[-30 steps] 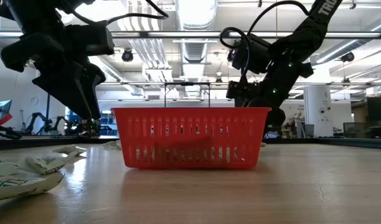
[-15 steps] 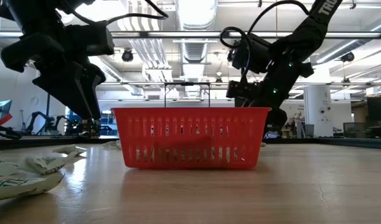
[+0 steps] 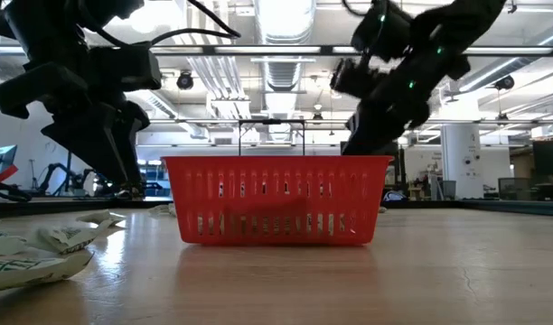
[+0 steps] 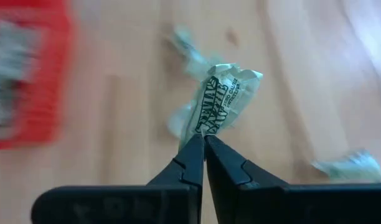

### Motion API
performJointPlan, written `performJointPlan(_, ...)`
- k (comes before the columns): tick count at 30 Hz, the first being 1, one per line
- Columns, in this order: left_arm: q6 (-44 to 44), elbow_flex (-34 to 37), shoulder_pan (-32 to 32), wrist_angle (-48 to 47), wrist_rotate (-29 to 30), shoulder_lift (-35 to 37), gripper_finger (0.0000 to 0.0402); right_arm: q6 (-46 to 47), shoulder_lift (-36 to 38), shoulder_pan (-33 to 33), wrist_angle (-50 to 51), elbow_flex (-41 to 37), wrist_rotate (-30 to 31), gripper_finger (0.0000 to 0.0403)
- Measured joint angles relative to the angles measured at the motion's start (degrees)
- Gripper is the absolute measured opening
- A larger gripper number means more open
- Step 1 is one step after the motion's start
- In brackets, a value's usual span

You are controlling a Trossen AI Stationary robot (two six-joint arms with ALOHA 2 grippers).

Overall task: Pick and place Stevia / Truvia into bins
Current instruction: Put the white stevia packet into the red bin

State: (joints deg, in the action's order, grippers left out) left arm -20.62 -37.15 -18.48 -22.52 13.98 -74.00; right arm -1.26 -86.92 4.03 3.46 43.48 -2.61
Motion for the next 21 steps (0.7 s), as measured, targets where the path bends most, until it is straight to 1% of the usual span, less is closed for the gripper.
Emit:
performJointPlan(5, 0.0, 0.0, 0.0, 0.1, 0.0, 0.0, 0.0157, -3.3, 0.9, -5.0, -3.5, 0.0, -12.6, 0.0009)
performJointPlan(7, 0.0, 0.0, 0.0, 0.2, 0.0, 0.0, 0.0157, -4.8, 0.7, -7.0, -4.5, 0.0, -15.6, 0.0009)
performJointPlan(12, 0.0, 0.1, 0.0, 0.7, 0.0, 0.0, 0.0157, -5.6, 0.2, -9.8, -5.0, 0.2, -16.4, 0.0009)
performJointPlan(21, 0.1, 0.1, 0.0, 1.0, 0.0, 0.0, 0.0157, -4.7, 0.2, -10.2, -5.8, 0.3, -16.5, 0.0009)
